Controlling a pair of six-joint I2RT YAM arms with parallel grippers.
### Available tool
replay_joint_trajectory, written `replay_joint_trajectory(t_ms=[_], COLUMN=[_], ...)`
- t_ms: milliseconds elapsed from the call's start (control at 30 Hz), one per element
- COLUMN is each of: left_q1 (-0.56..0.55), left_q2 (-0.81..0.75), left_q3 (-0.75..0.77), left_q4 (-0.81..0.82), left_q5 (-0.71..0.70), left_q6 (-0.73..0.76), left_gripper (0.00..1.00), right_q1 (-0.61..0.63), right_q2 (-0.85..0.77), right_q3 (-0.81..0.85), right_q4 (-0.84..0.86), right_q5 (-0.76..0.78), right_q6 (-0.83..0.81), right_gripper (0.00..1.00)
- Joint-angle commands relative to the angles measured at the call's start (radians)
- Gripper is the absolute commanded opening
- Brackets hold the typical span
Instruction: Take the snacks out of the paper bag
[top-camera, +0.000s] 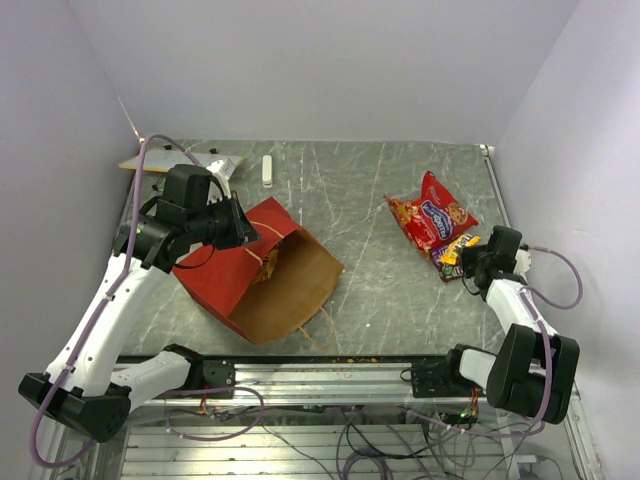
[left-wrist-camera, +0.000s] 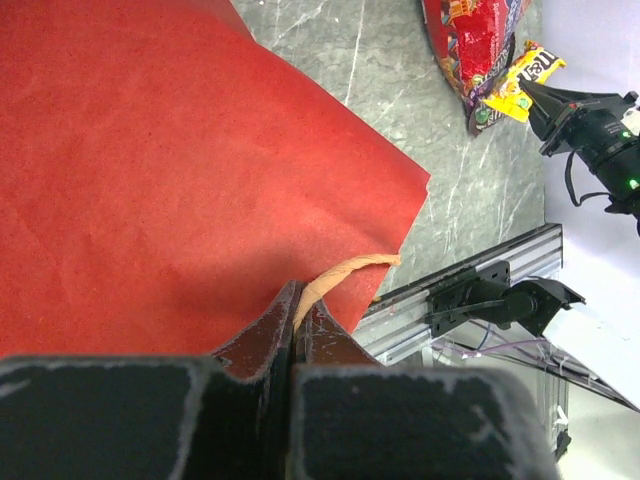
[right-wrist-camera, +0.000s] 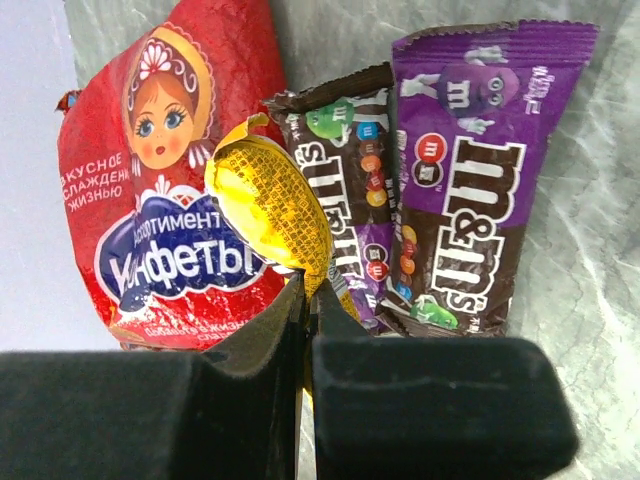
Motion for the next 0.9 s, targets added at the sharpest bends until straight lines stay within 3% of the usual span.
replay_joint_trajectory(t_ms=[0,33,233,300,567,733,867], left_q1=[0.005,0.006,0.005,0.005,0.005,0.005,0.005], left_q2=[-0.006,-0.006,-0.002,-0.006,-0.021,-0.027,-0.024], left_q3=[0.035,0.035,0.027,0.023,-0.009,-0.025,-0.026], left_q4=[-0.014,-0.013,-0.007,-0.003,0.023,0.037,0.044], left_q5=[0.015,0.015,0.036,0.039,0.078,0.098,0.105], left_q6=[0.027,0.028,0.024,0.02,-0.003,-0.009,-0.012], left_gripper=[0.07,0.07,0.07,0.07,0.07,0.07,0.07], right_q1=[-0.018,-0.018,-0.02,-0.02,0.002,0.038,0.155], right_q2=[-0.035,-0.037,-0.054,-0.077,-0.171,-0.204,-0.18], right_q3=[-0.071,-0.088,-0.068,-0.044,0.051,0.029,0.027], right_q4=[0.093,0.106,-0.014,-0.127,-0.367,-0.279,-0.239], right_q5=[0.018,0.023,0.058,0.104,0.208,-0.022,-0.197], right_q6=[0.093,0.097,-0.034,-0.109,-0.254,-0.377,-0.435], right_gripper=[0.0,0.0,0.48,0.55,0.66,0.66,0.66])
